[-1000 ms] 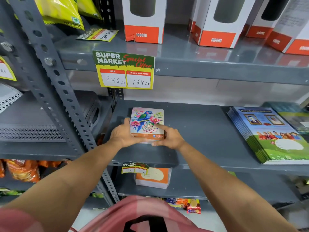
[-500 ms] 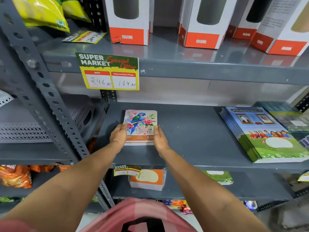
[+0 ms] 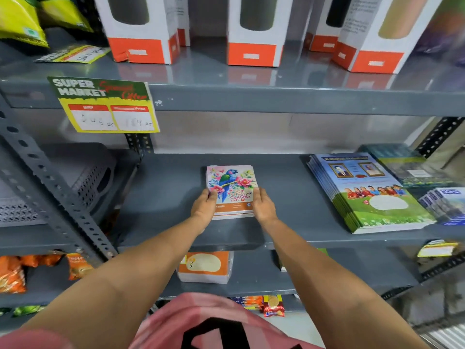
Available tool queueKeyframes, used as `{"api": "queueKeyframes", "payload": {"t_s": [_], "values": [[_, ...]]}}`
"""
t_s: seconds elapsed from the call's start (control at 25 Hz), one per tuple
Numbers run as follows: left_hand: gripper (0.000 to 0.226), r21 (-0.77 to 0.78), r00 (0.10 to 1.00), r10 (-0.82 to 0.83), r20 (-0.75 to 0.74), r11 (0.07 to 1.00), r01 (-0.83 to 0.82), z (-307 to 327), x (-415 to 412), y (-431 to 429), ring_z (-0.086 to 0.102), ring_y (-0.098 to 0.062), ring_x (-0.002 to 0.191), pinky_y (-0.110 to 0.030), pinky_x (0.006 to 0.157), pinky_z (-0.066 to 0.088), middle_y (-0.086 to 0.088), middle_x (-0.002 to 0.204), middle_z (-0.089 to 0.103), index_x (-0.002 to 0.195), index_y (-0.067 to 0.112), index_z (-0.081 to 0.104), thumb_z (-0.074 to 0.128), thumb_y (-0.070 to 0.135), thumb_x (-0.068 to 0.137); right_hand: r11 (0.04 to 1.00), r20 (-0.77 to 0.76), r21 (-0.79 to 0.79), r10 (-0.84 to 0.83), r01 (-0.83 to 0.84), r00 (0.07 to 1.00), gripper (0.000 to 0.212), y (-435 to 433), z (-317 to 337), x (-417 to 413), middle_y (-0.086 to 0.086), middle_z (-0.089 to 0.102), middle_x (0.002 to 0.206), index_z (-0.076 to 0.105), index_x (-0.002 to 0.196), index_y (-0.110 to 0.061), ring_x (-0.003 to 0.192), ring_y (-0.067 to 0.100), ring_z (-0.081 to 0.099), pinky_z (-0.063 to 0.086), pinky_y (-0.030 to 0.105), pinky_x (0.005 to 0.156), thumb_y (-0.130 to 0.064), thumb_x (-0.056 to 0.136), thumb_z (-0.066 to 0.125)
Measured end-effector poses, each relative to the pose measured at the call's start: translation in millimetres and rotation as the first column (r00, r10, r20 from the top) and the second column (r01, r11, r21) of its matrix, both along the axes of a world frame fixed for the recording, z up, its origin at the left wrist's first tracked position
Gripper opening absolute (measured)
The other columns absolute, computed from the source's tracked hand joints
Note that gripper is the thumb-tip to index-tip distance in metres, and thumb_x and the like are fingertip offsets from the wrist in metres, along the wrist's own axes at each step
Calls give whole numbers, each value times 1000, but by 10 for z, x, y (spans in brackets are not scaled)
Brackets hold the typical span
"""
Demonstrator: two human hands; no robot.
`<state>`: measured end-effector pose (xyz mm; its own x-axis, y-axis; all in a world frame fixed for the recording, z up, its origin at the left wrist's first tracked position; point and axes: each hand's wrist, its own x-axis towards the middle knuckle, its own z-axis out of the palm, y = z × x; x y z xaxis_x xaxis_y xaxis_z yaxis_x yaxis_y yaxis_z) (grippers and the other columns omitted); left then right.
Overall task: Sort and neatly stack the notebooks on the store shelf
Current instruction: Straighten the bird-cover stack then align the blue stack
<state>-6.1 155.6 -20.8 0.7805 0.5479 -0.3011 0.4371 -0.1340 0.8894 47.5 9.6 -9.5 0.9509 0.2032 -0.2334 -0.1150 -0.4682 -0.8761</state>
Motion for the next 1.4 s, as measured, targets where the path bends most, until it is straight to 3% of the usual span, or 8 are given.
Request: {"api": "queueKeyframes", "payload": {"t_s": [0.32, 0.48, 0.68, 0.8, 0.92, 1.12, 1.24, 1.4], "values": [[42, 122, 999, 8, -49, 993, -2, 14, 284, -344, 65, -25, 92, -32, 73, 54, -11, 109, 66, 124, 10, 53, 34, 40, 100, 998, -16, 39, 47, -46, 999, 45, -449, -37, 135, 10, 57, 132, 39, 136, -15, 115, 24, 58, 43, 26, 83, -40, 102, 24], [48, 329, 990, 38, -137, 944, 10, -53, 351, -343, 67, -32, 99, -40, 87, 55, -16, 113, 67, 123, 11, 54, 29, 44, 100, 989, -39, 7, 147, -147, 988, 46, -508, -21, 210, 9, 56, 133, 37, 137, -18, 117, 25, 58, 46, 34, 94, -44, 101, 22], [56, 508, 964, 103, -243, 861, 37, 22, 485, -503, 60, -39, 111, -42, 93, 48, -22, 123, 62, 124, 4, 49, 26, 48, 98, 938, -26, -154, 311, -311, 950, 54, -842, 111, 403, 14, 42, 148, 30, 145, -11, 136, 32, 40, 31, 38, 111, -42, 102, 22], [62, 708, 968, 128, -216, 703, 65, 123, 637, -758, 35, -32, 140, -51, 116, 19, -20, 144, 45, 136, 0, 40, 29, 47, 97, 927, 83, -274, 287, -255, 954, 56, -1244, 158, 747, 18, 39, 149, 34, 143, -4, 138, 33, 36, 27, 37, 113, -42, 102, 23], [70, 821, 978, -53, -200, 536, 197, 185, 874, -1349, 22, -29, 146, -50, 120, 8, -18, 153, 33, 145, -1, 29, 30, 48, 94, 895, 193, -409, 276, -179, 942, 53, -1807, 261, 1147, 28, 50, 137, 42, 133, 3, 128, 40, 46, 35, 39, 106, -36, 103, 25], [79, 564, 931, -355, -87, 753, 339, 204, 1281, -2721, 11, -26, 150, -37, 121, 10, -15, 160, 17, 150, 0, 15, 36, 52, 95, 854, 340, -515, 280, -72, 898, 43, -2635, 420, 1591, 29, 52, 133, 45, 129, 6, 123, 41, 50, 40, 40, 98, -25, 102, 34], [74, 251, 956, -293, -31, 923, 291, 152, 1498, -3152, 29, -29, 144, -38, 117, 27, -14, 157, 27, 150, 4, 20, 38, 51, 95, 797, 292, -604, 200, 18, 935, 42, -3231, 335, 1844, 27, 49, 134, 45, 128, 3, 122, 41, 49, 43, 42, 96, -27, 99, 39], [71, 12, 981, -192, 18, 981, 192, 169, 1597, -3444, 26, -25, 146, -37, 118, 25, -5, 162, 16, 153, 11, 15, 36, 48, 97, 780, 88, -626, 67, 3, 994, 48, -3817, 162, 1977, 28, 55, 130, 46, 132, -1, 118, 40, 53, 44, 39, 94, -36, 101, 35]]}}
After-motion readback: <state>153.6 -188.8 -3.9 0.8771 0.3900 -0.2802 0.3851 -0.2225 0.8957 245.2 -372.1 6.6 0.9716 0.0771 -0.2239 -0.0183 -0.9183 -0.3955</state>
